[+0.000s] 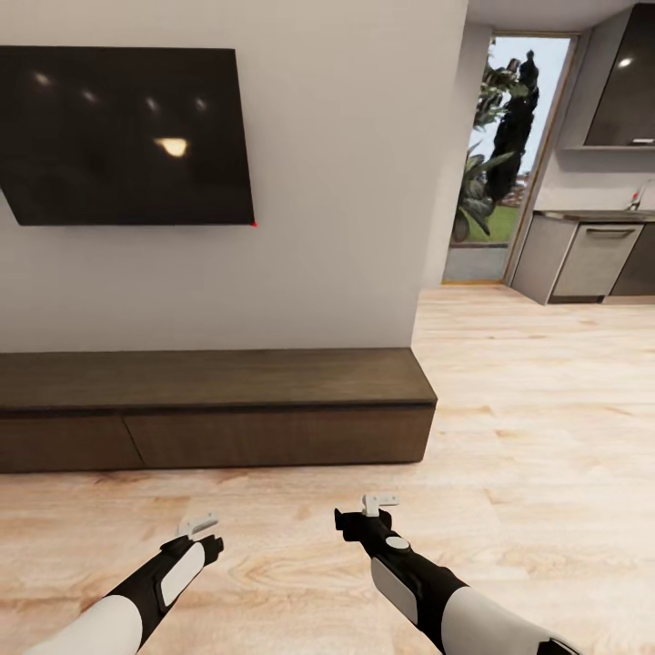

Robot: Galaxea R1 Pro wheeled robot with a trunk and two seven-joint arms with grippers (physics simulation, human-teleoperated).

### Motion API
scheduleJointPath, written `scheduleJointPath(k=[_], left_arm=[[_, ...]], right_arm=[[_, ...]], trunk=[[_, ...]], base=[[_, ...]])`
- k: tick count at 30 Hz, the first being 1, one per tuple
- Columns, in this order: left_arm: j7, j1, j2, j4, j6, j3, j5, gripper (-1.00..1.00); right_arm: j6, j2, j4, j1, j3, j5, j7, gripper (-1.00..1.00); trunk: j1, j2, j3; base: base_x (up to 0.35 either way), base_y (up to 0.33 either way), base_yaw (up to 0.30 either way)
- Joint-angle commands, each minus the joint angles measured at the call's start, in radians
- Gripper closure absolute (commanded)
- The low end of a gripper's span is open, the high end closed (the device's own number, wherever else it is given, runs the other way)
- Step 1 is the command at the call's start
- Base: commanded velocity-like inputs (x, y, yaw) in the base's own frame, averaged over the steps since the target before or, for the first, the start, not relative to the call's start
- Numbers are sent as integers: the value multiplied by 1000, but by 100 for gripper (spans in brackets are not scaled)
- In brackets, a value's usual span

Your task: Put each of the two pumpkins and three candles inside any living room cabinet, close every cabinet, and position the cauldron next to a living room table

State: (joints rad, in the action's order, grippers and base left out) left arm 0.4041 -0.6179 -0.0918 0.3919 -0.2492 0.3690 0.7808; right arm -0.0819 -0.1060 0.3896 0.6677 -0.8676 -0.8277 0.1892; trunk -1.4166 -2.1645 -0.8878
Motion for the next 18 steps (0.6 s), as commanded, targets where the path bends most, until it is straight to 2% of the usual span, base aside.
scheduleJointPath(k=[1,9,18], left_arm=[[5,0,-2,3,-4,8,8,-100],[1,0,-2,3,-4,8,8,-100],[1,0,-2,3,-4,8,8,-100]], right_arm=[[-6,0,0,1,-8,-11,6,-100],[-6,0,0,1,-10,-10,6,-100],[-6,1,0,1,-10,-5,6,-100]], trunk=[[4,7,2],[35,63,27],[69,126,50]], base=[[0,0,0],[0,0,-10],[0,0,-81]])
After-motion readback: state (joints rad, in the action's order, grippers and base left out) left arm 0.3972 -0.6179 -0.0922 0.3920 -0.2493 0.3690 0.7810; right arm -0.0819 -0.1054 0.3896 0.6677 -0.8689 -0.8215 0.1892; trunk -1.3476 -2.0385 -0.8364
